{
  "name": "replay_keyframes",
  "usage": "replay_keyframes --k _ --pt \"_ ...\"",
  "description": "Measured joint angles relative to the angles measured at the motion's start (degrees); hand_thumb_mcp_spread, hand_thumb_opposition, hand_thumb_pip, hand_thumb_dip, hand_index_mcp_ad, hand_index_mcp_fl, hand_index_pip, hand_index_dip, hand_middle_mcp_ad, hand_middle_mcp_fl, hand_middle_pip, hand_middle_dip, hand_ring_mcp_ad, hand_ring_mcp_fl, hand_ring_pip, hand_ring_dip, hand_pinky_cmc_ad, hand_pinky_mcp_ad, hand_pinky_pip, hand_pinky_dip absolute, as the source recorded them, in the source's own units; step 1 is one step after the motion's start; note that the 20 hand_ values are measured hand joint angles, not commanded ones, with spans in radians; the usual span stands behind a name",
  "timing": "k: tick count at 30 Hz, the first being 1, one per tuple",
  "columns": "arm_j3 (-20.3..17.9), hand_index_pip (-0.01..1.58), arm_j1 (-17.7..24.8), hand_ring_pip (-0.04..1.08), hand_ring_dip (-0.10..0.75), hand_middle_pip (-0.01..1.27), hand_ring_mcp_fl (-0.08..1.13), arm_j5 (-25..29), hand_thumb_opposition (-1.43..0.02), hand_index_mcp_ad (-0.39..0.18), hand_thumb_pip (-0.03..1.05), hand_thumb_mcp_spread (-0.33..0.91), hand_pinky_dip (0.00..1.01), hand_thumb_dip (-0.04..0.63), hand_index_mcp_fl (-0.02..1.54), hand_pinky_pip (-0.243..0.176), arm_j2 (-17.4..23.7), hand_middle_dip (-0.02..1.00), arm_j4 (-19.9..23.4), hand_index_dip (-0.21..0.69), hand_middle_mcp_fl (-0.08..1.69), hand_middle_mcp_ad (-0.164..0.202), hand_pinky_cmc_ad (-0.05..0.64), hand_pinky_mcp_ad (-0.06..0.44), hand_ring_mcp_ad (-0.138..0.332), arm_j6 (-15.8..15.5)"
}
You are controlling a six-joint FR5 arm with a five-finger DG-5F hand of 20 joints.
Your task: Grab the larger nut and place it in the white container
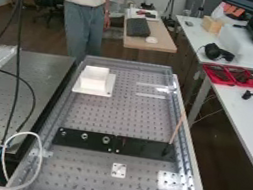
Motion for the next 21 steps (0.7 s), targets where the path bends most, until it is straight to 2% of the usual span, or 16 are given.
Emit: replay_keyframes --k 2,3,4,6,10,11,12,15,16,17,19,21 --pt "-0.15 0.01 0.01 0.0 0.016 0.02 0.0 0.1 0.01 0.023 0.0 0.0 0.01 0.003 0.02 -0.01 0.2 0.03 -0.01 0.0 0.01 0.059 0.037 0.044 0.07 -0.02" --pt "-0.24 0.02 0.02 0.01 0.023 0.03 0.0 0.18 -0.04 0.024 0.08 0.04 0.05 0.01 0.02 -0.01 0.31 0.04 -0.02 0.0 0.02 0.052 0.038 0.047 0.065 -0.07" --pt "-0.31 0.02 0.03 0.01 0.028 0.04 0.0 0.25 -0.1 0.024 0.21 0.09 0.1 0.037 0.02 -0.01 0.4 0.04 -0.04 0.0 0.05 0.051 0.044 0.052 0.066 -0.12" --pt "-0.39 0.04 0.06 0.04 0.045 0.07 0.0 0.36 -0.24 0.024 0.35 0.2 0.21 0.052 0.02 -0.01 0.49 0.08 -0.14 0.0 0.06 0.051 0.063 0.086 0.066 -0.18" --pt "-0.63 0.07 0.11 0.06 0.101 0.09 0.0 0.54 -0.49 0.009 0.41 0.23 0.43 0.066 0.02 -0.024 0.59 0.16 -0.26 0.0 0.1 0.052 0.18 0.192 0.079 -0.17" --pt "-0.66 0.07 0.11 0.05 0.103 0.1 0.0 0.55 -0.53 0.009 0.42 0.23 0.46 0.07 0.02 -0.042 0.61 0.17 -0.26 0.0 0.12 0.051 0.195 0.204 0.091 -0.17" --pt "-0.73 0.07 0.12 0.08 0.117 0.1 0.0 0.58 -0.57 0.009 0.43 0.24 0.49 0.068 0.02 -0.042 0.65 0.17 -0.26 0.0 0.13 0.051 0.229 0.232 0.101 -0.16" --pt "-0.99 0.09 0.23 0.08 0.134 0.11 0.0 0.76 -0.62 0.007 0.45 0.23 0.57 0.066 0.04 -0.04 0.81 0.21 -0.17 0.0 0.12 0.052 0.278 0.274 0.126 -0.27" --pt "-1.1 0.09 0.27 0.08 0.131 0.1 0.0 0.85 -0.64 0.01 0.46 0.24 0.58 0.065 0.04 -0.059 0.89 0.21 -0.09 0.0 0.12 0.054 0.284 0.276 0.136 -0.26" --pt "-1.15 0.1 0.29 0.08 0.134 0.11 0.0 0.9 -0.65 0.007 0.46 0.23 0.6 0.065 0.04 -0.061 0.93 0.21 -0.05 0.0 0.12 0.054 0.302 0.281 0.138 -0.26" --pt "-1.32 0.1 0.37 0.09 0.145 0.12 0.0 1.17 -0.67 0.01 0.46 0.23 0.62 0.065 0.04 -0.058 1.06 0.23 0.07 0.0 0.13 0.054 0.318 0.295 0.145 -0.28" --pt "-1.58 0.1 0.48 0.09 0.147 0.12 0.0 1.53 -0.69 0.007 0.47 0.23 0.61 0.065 0.04 -0.075 1.22 0.23 0.15 0.0 0.13 0.059 0.333 0.314 0.152 -0.3"
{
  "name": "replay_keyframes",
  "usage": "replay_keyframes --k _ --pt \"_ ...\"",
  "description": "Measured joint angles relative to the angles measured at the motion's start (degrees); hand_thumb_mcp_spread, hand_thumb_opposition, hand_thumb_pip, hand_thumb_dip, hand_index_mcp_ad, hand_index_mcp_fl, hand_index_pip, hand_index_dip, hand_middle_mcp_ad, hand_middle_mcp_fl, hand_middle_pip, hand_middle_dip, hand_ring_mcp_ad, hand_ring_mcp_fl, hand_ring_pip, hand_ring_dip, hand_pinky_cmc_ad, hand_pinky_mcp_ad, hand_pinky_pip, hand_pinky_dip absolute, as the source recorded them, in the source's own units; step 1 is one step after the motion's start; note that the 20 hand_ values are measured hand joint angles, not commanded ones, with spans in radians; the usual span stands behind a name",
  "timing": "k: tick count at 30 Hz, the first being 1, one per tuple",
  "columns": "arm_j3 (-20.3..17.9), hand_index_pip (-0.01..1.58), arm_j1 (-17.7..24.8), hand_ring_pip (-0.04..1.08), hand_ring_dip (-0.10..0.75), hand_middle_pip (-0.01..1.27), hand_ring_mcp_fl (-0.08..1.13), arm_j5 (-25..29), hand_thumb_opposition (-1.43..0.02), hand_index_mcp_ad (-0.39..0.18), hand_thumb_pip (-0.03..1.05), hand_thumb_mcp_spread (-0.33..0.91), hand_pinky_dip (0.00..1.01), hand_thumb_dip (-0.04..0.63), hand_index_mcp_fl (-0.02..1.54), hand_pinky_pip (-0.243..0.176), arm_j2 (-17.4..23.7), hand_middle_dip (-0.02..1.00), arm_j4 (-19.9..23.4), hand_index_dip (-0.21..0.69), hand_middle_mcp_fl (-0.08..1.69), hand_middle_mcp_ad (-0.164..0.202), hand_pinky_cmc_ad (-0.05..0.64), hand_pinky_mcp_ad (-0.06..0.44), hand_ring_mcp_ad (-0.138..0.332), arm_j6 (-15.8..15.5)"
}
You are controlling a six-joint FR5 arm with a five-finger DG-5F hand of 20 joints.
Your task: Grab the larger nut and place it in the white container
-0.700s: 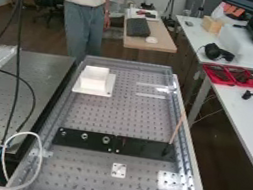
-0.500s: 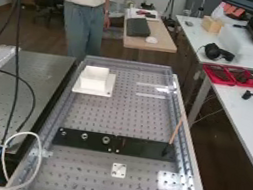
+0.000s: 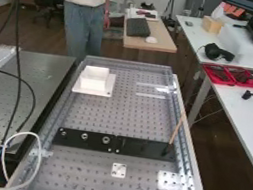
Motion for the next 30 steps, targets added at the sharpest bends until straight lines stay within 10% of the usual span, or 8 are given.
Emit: replay_keyframes --k 17,30 --pt "-4.8 0.1 1.84 0.09 0.147 0.12 0.01 7.27 -0.73 0.007 0.48 0.21 0.65 0.063 0.06 -0.084 2.57 0.24 1.53 0.0 0.13 0.075 0.363 0.33 0.173 0.26" --pt "-16.18 0.1 5.22 0.1 0.155 0.12 0.01 24.39 -0.75 0.003 0.48 0.21 0.66 0.075 0.06 -0.093 5.28 0.24 8.25 0.0 0.13 0.086 0.361 0.34 0.188 3.1"
